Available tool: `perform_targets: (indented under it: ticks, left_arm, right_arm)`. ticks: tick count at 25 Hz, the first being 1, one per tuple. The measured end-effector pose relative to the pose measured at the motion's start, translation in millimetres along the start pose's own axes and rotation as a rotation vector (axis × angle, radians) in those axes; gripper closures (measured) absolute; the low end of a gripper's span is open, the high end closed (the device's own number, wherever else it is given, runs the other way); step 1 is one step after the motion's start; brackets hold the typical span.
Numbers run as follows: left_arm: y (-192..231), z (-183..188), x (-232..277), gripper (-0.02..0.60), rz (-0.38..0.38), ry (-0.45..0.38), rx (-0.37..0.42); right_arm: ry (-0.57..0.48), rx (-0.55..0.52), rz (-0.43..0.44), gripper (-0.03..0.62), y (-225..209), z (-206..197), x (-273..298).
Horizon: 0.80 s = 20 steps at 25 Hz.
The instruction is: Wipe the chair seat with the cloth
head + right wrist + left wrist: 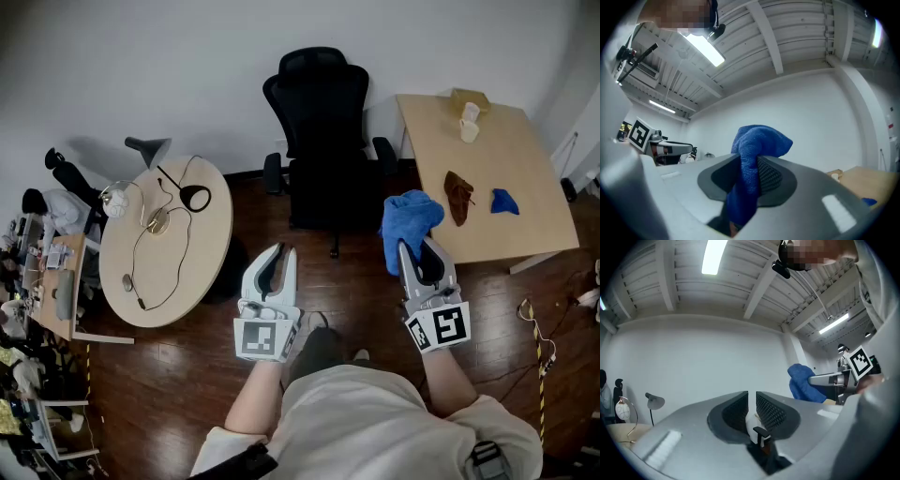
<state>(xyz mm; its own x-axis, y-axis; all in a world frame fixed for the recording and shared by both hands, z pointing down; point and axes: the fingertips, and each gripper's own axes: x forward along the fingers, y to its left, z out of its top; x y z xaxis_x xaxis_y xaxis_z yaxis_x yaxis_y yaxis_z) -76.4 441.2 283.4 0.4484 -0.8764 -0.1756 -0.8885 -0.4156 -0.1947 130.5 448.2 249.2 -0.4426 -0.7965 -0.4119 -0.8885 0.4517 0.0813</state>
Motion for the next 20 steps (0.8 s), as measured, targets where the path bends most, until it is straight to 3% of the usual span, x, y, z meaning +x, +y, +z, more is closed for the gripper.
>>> perform_targets:
  ticks: [4,9,13,16,20]
  left_arm:
    - [27,6,42,0.559,0.008,-0.145,-0.02]
    - [74,-30,109,0.575,-0.043,-0.032,-0.034]
    - [127,-45,182,0.575,-0.081,-0.033,-0.071]
    - [178,-28,232,0.575,-0.092,-0.144,-0.071]
    - [235,-26,304,0.575,-0.114,-0.1,-0.078]
  right_arm:
    - [0.01,0.004,-0.015,0.496,-18,-18,33]
    - [0.034,-0.024,-0.026,0.496,-34,-47,107]
    - [0.061,-0.044,-0.051,0.496,-57,-73,185]
    - [0.073,-0.045,-0.065,0.496,-69,-82,253]
    - [0.108,-0.039,-0.084,0.496,-98,-99,343]
